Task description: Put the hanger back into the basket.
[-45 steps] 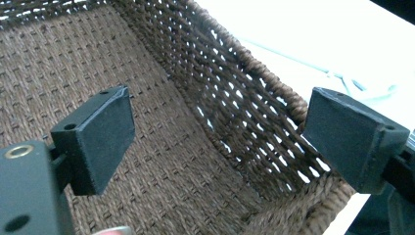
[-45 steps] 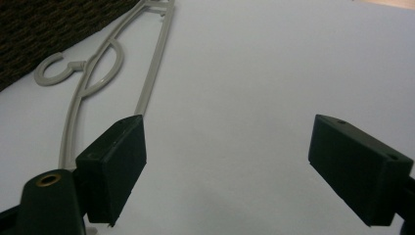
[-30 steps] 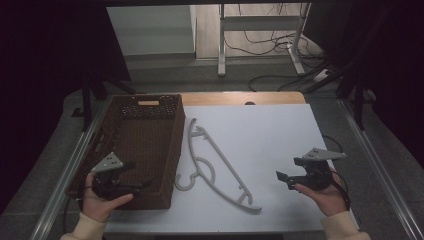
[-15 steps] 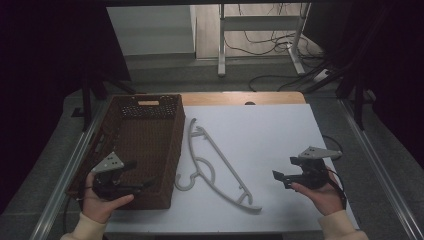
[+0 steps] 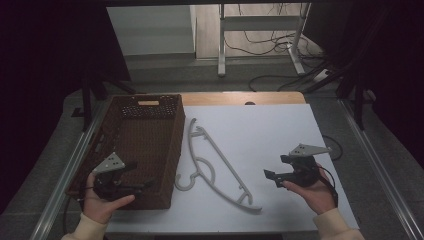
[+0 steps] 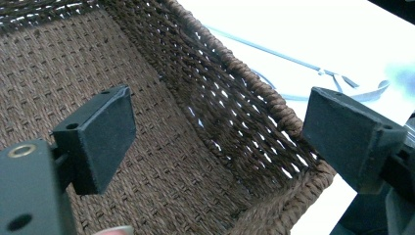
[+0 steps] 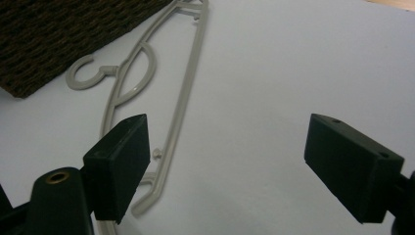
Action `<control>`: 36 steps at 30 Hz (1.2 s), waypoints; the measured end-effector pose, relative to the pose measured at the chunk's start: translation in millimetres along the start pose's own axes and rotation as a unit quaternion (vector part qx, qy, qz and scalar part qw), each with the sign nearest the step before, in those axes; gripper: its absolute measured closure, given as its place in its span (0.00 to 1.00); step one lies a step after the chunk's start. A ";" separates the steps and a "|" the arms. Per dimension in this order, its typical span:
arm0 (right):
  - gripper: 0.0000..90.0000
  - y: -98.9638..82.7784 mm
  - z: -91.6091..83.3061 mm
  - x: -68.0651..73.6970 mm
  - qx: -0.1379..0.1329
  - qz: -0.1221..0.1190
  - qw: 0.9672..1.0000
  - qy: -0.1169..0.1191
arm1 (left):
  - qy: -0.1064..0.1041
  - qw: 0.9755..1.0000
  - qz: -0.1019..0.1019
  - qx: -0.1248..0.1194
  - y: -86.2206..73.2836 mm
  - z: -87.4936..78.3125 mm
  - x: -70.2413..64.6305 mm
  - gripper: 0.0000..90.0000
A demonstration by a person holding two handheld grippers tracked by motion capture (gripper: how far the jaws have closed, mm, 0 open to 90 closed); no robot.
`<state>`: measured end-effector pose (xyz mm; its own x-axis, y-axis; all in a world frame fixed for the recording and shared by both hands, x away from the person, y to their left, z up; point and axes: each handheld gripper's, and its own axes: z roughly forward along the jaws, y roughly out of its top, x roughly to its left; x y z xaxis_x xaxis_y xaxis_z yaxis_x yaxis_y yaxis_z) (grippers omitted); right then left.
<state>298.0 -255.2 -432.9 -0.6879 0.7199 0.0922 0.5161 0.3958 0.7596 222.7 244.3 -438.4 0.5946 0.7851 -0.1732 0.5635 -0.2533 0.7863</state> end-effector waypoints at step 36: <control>0.26 13.5 86.2 73.4 0.132 -0.059 0.987 0.075 | -0.006 1.000 -0.001 -0.003 2.4 -2.1 -3.3 0.14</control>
<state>298.5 -147.8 -471.3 -0.8090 0.5751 0.1220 0.5290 0.6216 0.5777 220.9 242.3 -434.7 0.6005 0.7789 -0.1809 0.5605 -0.2487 0.7899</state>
